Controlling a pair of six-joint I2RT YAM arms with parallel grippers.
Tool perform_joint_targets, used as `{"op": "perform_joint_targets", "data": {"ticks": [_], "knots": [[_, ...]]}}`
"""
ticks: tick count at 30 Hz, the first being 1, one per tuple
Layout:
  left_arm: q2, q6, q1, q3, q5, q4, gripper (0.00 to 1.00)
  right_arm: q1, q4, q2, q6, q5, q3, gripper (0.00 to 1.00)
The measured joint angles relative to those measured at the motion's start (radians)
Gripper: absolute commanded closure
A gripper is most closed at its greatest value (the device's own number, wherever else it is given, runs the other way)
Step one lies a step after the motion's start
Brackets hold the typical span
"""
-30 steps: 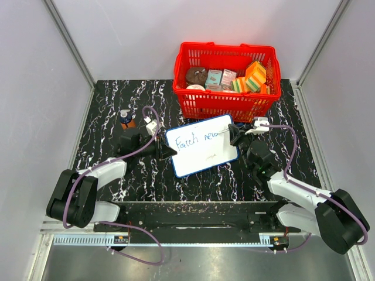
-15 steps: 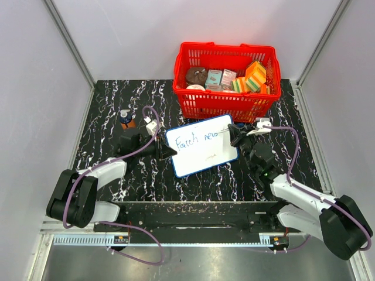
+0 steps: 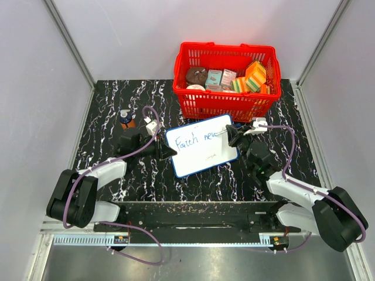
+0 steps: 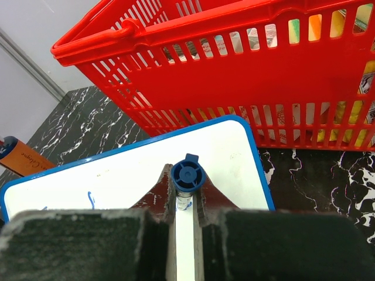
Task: Write a sentence on the whiteboard
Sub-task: Write with the whiteboard marker on the whiteboard.
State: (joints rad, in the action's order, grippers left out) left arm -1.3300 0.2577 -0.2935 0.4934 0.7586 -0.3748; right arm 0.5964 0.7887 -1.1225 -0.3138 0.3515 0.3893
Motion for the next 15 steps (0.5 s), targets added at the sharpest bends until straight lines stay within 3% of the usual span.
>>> {"op": "perform_joint_targets", "data": {"ticks": [15], "knots": [[0.000,0.000,0.000,0.000,0.000,0.000,1.00,0.000,-0.001,0.003,0.004,0.060,0.000,1.00]]}}
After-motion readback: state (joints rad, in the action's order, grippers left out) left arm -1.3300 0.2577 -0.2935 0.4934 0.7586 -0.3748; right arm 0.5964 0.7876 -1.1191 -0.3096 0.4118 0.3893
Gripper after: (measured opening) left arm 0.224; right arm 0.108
